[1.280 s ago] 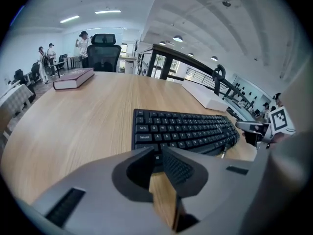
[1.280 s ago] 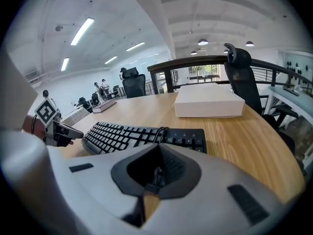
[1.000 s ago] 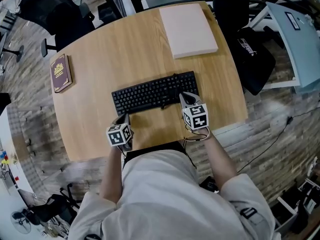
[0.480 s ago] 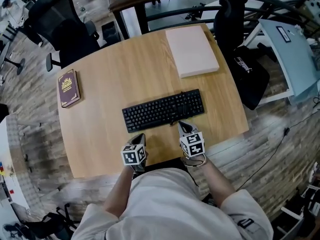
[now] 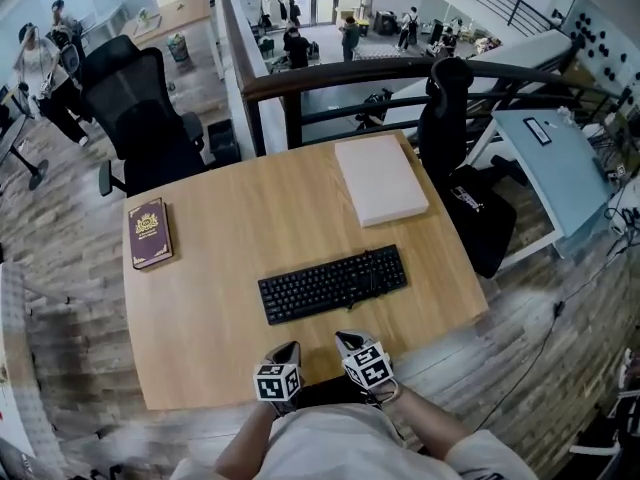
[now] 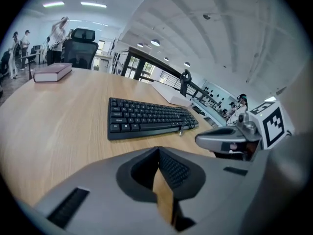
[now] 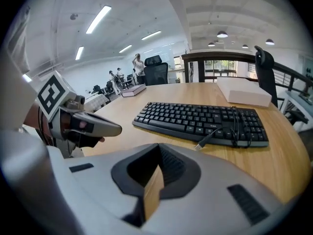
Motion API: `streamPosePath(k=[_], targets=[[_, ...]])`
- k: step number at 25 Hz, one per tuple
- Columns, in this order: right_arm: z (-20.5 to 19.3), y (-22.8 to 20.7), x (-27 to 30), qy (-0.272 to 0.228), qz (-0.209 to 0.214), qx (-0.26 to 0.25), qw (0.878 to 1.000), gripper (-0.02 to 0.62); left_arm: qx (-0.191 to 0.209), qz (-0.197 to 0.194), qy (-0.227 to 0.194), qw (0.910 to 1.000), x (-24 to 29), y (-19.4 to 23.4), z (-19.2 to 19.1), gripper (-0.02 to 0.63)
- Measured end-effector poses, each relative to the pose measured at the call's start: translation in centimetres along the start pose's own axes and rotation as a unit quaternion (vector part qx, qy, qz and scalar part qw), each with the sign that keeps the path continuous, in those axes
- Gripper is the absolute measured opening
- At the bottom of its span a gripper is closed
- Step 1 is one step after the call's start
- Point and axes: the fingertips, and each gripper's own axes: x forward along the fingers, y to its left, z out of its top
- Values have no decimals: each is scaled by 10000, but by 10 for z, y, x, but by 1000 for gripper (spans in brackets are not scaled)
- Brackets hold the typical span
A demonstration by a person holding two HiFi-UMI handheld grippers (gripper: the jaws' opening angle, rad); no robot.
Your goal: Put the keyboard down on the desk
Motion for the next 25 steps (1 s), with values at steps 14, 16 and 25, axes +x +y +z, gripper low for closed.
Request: streamPosePath(k=[14,16,25], targets=[[57,-1,-63,-1220,-468,492,9902,5,893,-651,-684,9915,-41,-38,68,11],[61,-4,-63,-1270,-503,565,9890,5,746,-559,-695,9932,-41,-35,73,11],[109,-22,-80,-1564,-691,118,9852,5,256,133,-1259,9916,-49,-36,107,11]])
